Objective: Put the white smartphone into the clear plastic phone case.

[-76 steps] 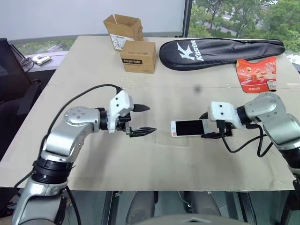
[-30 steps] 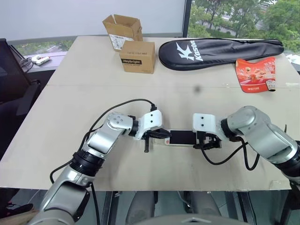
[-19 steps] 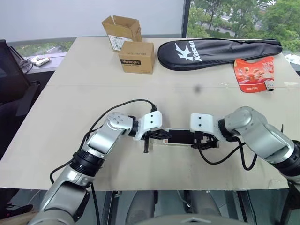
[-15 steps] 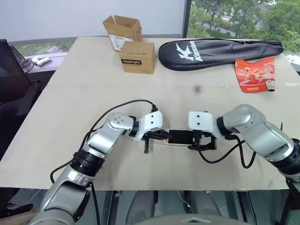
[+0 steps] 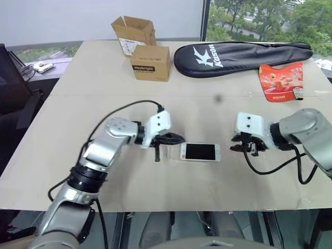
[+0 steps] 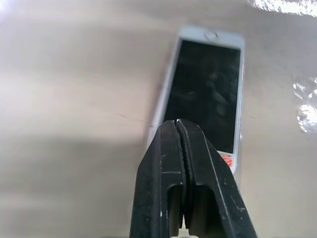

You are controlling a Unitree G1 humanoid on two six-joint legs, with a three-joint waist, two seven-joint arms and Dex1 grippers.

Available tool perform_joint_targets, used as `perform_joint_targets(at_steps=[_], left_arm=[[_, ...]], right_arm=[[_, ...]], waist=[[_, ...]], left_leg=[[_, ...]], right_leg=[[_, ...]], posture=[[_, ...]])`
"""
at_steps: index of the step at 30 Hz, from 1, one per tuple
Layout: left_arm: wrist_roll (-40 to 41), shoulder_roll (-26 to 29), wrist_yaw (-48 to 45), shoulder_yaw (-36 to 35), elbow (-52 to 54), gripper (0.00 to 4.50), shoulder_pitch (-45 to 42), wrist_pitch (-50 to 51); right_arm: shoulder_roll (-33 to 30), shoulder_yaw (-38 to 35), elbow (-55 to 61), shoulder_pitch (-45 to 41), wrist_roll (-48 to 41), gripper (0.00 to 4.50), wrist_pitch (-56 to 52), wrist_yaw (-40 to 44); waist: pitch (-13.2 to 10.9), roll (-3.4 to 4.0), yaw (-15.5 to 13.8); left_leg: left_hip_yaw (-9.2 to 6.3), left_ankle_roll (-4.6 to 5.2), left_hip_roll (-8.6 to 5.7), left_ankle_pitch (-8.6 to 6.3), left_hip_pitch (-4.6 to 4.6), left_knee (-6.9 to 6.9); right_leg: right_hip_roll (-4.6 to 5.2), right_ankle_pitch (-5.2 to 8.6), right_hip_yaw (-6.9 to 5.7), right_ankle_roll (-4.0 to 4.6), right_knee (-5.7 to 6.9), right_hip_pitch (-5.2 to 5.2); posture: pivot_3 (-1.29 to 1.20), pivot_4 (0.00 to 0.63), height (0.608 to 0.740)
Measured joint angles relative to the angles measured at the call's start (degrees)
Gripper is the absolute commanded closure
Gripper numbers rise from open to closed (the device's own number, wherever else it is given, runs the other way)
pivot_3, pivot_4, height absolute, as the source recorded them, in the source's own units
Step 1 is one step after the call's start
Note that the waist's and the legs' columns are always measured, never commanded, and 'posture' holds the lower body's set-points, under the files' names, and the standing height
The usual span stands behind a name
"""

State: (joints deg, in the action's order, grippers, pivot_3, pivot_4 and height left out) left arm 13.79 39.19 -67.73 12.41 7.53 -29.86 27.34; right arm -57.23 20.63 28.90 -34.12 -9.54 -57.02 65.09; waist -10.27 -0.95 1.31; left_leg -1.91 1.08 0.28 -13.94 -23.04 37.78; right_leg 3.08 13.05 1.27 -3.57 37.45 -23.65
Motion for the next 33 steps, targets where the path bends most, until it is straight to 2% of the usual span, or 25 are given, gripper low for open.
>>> perform_joint_targets(at_steps=[5, 8, 21, 33], left_arm=[[-0.2, 8.8, -2.2, -1.6, -0.2, 4.5, 4.2, 1.0], [-1.3, 9.0, -2.4, -0.5, -2.1, 4.5, 5.7, 0.4], [-5.0, 0.3, -2.3, 4.0, -7.2, 4.5, 2.8, -3.6], [-5.8, -6.8, -2.3, 8.2, -8.2, 4.5, -0.6, -2.0]], right_arm=[[-1.2, 1.5, -0.3, 2.3, 1.6, 4.38, 2.3, -1.7], [-1.4, 1.9, -0.4, 2.6, 2.3, 4.38, 2.3, -2.2], [-3.1, 2.4, 2.4, 5.9, 3.5, 4.38, 0.8, -4.8], [2.3, 6.1, 2.7, 1.8, 3.8, 4.38, -3.2, -7.0]], waist=[[0.0, 0.01, -0.2], [0.0, 0.01, -0.6], [0.0, 0.08, -2.0], [0.0, 0.08, -1.9]], left_leg=[[0.04, 0.0, 0.0, 0.0, -0.01, -0.01], [0.06, 0.0, 0.0, 0.0, -0.05, 0.0], [-0.02, 0.0, -0.09, 0.0, -0.59, 0.54], [-0.09, 0.0, -0.12, 0.0, -0.68, 0.55]], right_leg=[[0.02, 0.01, 0.02, 0.0, -0.05, 0.0], [0.02, 0.01, 0.0, 0.0, -0.08, 0.0], [0.13, -0.01, -0.35, -0.01, -0.23, -0.03], [0.1, -0.02, -0.41, -0.02, -0.29, -0.05]], posture=[[0.0, 0.15, 0.74], [0.0, 0.15, 0.74], [0.0, 0.15, 0.74], [0.0, 0.15, 0.74]])
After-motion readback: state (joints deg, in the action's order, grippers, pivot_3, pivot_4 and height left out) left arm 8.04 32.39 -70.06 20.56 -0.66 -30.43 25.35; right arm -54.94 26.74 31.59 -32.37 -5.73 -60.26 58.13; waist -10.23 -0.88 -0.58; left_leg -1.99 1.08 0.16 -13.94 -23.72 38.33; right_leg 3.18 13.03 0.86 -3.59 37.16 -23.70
